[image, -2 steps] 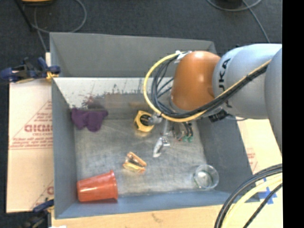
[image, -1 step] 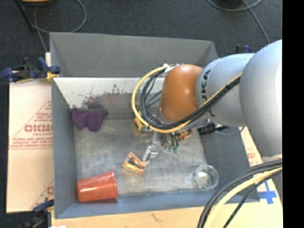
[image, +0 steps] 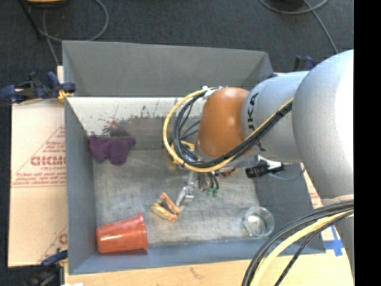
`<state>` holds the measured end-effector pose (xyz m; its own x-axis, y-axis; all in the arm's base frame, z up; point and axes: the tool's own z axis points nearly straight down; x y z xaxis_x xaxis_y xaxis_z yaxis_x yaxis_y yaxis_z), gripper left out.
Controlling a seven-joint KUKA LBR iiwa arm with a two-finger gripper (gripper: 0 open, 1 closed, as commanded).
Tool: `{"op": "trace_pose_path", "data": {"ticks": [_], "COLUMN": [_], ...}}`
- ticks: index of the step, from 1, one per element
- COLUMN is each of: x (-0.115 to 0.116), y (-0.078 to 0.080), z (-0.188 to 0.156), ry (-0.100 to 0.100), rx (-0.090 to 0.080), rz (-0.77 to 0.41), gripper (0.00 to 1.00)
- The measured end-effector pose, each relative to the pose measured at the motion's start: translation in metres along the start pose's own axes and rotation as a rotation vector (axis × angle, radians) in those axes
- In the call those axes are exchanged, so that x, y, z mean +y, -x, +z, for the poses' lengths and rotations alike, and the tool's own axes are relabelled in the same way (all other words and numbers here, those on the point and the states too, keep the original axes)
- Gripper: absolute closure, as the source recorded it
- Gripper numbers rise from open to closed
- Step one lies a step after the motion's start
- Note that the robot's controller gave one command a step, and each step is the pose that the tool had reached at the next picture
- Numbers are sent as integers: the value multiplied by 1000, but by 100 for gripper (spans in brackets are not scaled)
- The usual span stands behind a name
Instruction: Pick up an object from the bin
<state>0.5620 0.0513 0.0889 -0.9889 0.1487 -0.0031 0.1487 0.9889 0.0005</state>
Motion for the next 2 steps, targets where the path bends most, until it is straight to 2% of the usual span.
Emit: {"op": "trace_pose_path", "data": {"ticks": [1,2], "x": [5,31], "y": [-16,-25], "z": [-18,-8], "ry": [1,-1], "rx": [5,-4], "rz": [-89,-137], "gripper": [0,0]}}
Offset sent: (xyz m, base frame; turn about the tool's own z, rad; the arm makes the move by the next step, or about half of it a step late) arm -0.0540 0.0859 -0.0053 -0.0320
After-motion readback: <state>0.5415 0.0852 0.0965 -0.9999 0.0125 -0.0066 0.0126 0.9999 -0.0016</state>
